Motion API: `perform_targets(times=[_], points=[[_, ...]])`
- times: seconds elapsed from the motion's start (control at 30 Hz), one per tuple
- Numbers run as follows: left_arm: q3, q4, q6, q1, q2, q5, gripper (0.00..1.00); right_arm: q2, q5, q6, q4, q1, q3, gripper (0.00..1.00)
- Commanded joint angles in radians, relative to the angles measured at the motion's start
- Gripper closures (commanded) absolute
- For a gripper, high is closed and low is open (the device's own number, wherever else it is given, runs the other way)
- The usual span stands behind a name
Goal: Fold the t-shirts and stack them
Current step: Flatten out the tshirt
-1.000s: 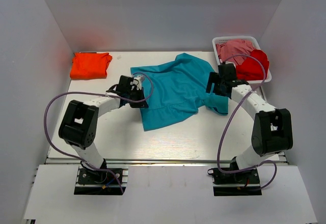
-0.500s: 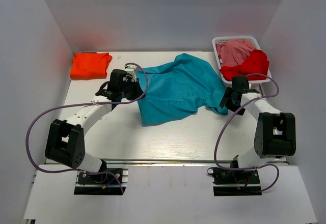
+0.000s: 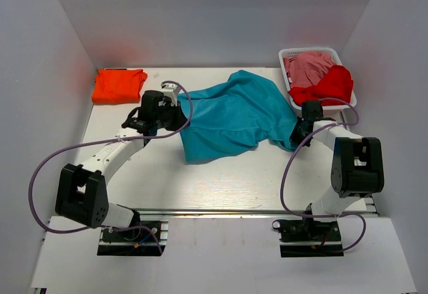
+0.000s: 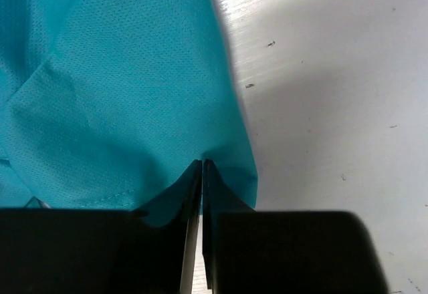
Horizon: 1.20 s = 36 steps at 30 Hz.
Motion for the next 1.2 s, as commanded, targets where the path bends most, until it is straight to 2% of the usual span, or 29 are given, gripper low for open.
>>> perform_targets(times=[0.0, 0.1, 0.17, 0.3, 0.33, 0.57, 0.67, 0.73, 0.77, 0.8, 0.93, 1.1, 1.17], points=[[-0.007, -0.004, -0.003, 0.0, -0.062, 0.001, 1.0, -0.024, 0.016, 0.001, 0.041, -0.005, -0.01, 0.91], [-0.007, -0.004, -0.003, 0.0, -0.073, -0.019, 1.0, -0.013, 0.026, -0.008, 0.02, -0.007, -0.004, 0.7], [-0.007, -0.004, -0.003, 0.0, -0.073, -0.019, 1.0, -0.021, 0.034, -0.008, 0.021, -0.004, -0.006, 0.65], [0.003, -0.013, -0.003, 0.0, -0.073, -0.03, 1.0, -0.033, 0.082, -0.011, 0.024, -0.007, -0.01, 0.62], [0.003, -0.024, -0.003, 0.0, -0.073, -0.03, 1.0, -0.03, 0.086, -0.01, 0.018, -0.008, -0.01, 0.58], [0.003, -0.033, 0.006, 0.0, -0.073, -0.053, 1.0, 0.008, 0.059, -0.014, 0.021, -0.008, -0.023, 0.54], [0.003, -0.033, 0.006, 0.0, -0.082, -0.053, 1.0, 0.031, 0.03, -0.013, 0.04, -0.008, -0.027, 0.64], [0.003, -0.033, 0.006, 0.0, -0.082, -0.053, 1.0, 0.045, 0.001, -0.016, 0.05, -0.008, -0.03, 0.74], [0.003, -0.033, 0.006, 0.0, -0.082, -0.062, 1.0, 0.047, -0.013, -0.017, 0.056, -0.01, -0.033, 0.91], [0.003, -0.033, 0.006, 0.009, -0.091, -0.062, 1.0, 0.047, -0.033, -0.019, 0.078, -0.008, -0.032, 1.0], [0.023, -0.033, 0.006, 0.009, -0.114, -0.08, 1.0, -0.048, -0.072, -0.04, 0.11, -0.007, 0.003, 1.0], [0.098, -0.033, 0.006, 0.009, -0.169, -0.164, 1.0, -0.224, 0.028, -0.073, 0.162, -0.01, 0.109, 1.0], [0.128, -0.07, 0.006, 0.009, -0.202, -0.249, 1.0, -0.28, 0.075, -0.094, 0.175, -0.01, 0.158, 1.0]])
